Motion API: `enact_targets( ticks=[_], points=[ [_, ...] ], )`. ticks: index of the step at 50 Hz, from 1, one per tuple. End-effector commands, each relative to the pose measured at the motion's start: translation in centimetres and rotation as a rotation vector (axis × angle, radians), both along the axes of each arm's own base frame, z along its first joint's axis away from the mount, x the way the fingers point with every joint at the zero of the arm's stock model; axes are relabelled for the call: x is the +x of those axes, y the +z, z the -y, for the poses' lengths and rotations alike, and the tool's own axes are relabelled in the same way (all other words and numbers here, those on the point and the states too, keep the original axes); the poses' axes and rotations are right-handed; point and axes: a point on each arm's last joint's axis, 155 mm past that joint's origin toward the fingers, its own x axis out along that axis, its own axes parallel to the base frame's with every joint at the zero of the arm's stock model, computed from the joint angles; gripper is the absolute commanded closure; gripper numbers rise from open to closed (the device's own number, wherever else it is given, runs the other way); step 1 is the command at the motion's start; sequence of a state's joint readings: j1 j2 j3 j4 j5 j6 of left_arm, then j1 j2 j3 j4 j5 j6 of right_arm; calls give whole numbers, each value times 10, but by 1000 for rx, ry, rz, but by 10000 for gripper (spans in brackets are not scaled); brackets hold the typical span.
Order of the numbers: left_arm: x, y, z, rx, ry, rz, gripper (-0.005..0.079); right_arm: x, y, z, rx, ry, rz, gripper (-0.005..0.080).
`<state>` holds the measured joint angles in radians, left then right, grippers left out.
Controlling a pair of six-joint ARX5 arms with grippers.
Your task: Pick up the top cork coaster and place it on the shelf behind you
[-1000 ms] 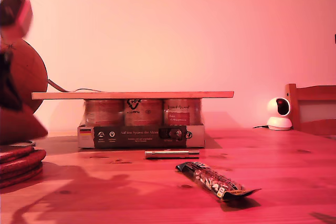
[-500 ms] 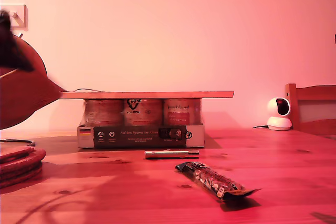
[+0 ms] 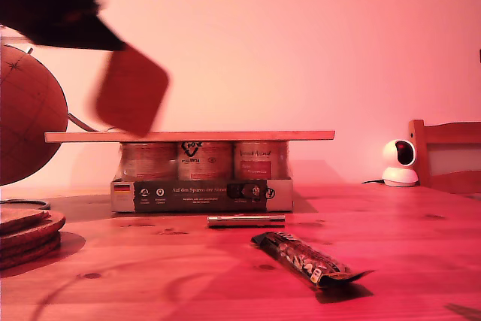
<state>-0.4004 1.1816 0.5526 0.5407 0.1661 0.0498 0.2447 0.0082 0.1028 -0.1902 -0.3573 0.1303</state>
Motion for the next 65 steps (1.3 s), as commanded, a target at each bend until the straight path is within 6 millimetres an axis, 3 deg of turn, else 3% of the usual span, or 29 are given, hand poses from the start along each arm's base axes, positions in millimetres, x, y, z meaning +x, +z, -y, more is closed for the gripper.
enact_targets(
  ticks=[1, 2, 16, 27, 33, 48, 65],
  points=[
    [7, 11, 8, -138, 9, -17, 766, -2, 9, 0, 7, 3, 23, 764],
    [9, 12, 9, -262, 21, -77, 766, -2, 9, 0, 7, 3, 24, 764],
    [43, 12, 3, -846, 191, -177, 766, -2, 9, 0, 7, 3, 23, 764],
    [65, -12, 16, -1177, 239, -286, 766, -2, 9, 0, 7, 3, 23, 764],
    [77, -14, 23, -1341, 239, -312, 767, -2, 9, 0, 7, 3, 24, 764],
    [110, -17, 46, -1593, 249, -347, 767, -2, 9, -1, 7, 4, 24, 764],
    [128, -46, 53, -1683, 394, -365, 767, -2, 9, -1, 8, 6, 23, 764]
  ],
)
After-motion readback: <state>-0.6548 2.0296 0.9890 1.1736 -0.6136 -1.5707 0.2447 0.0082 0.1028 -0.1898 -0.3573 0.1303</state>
